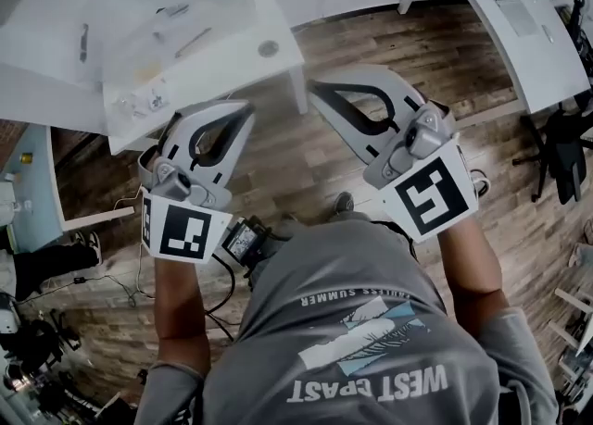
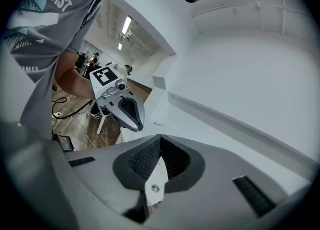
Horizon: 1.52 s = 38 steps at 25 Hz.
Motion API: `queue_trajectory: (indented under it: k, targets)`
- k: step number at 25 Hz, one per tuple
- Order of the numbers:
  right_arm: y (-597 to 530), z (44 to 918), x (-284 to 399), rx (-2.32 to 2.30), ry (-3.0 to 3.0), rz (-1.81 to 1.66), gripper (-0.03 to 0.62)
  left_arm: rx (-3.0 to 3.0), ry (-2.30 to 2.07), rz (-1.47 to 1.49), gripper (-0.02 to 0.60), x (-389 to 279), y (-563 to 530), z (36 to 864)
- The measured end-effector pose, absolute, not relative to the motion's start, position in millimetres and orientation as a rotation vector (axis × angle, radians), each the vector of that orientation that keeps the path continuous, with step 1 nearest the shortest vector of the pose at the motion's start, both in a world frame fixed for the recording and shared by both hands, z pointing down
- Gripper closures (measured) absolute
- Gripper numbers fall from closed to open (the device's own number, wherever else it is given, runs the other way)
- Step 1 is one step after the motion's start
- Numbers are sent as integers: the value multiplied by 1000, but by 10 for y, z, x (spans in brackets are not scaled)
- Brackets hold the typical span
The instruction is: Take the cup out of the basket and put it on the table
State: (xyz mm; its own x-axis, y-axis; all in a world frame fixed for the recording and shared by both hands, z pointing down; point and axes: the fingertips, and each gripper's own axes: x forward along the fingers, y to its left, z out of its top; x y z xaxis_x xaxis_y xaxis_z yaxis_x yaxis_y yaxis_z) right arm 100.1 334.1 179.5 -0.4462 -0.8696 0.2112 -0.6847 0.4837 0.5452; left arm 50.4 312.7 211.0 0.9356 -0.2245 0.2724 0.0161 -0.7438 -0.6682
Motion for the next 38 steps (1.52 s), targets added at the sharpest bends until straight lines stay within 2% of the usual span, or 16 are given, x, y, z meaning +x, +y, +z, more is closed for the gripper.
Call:
queue_trajectory:
  k: [6, 29, 38]
  targets:
    - [3204, 1846, 1262, 1237, -2329, -520, 582, -2399, 229, -479, 572, 712, 3021, 2123]
    - [1952, 1813, 1115, 1324, -2211, -492, 582, -2426, 132, -359, 572, 535, 1707, 2118]
    - [1437, 1961, 1760, 1251, -2320, -463, 582, -2421, 190, -484, 572, 1172, 1268, 2236]
